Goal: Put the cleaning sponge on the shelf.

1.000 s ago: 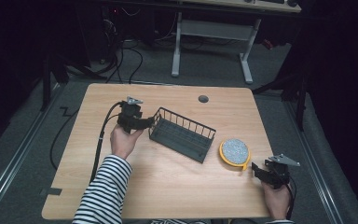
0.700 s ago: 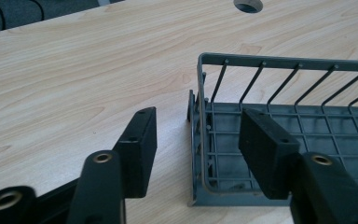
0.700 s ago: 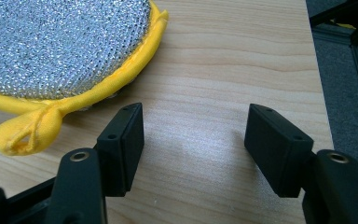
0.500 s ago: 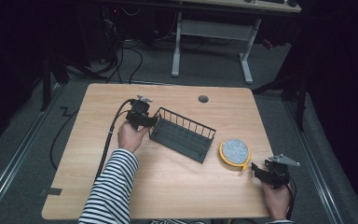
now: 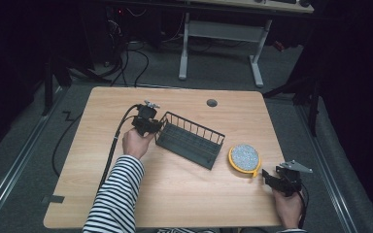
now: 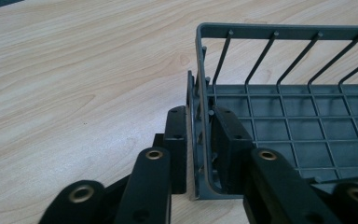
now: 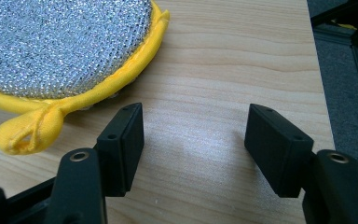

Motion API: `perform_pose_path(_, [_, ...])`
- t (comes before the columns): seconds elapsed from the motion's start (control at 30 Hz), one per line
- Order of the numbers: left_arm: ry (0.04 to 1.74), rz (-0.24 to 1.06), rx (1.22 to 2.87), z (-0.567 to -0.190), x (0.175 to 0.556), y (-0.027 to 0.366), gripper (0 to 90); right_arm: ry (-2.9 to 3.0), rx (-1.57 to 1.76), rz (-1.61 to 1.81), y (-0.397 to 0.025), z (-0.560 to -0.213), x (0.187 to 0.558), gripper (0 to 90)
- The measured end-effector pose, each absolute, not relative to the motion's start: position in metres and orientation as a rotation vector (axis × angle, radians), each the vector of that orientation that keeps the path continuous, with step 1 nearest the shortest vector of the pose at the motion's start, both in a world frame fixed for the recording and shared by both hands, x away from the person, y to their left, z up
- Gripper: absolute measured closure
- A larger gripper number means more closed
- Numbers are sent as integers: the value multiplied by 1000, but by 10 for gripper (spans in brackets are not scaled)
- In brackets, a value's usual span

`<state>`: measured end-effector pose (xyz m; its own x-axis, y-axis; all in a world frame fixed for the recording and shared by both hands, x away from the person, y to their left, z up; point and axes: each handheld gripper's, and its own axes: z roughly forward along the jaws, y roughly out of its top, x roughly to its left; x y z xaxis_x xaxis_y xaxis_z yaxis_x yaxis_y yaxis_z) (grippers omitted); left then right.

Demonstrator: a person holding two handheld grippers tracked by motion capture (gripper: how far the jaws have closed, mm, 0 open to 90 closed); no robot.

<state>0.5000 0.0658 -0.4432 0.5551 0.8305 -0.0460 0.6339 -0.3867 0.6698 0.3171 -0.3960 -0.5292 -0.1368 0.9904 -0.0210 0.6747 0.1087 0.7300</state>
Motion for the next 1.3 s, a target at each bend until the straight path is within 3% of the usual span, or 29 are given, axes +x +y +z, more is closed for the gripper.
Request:
perform_pose_path(0.23, [1151,382,2155,-443,497,66,840,1873,1617,792,-396,-529,317,378])
perform_pose_path(1.3, [1215,349,2034,-448,447,100,836,1871,1620,794,-396,-529,317,379])
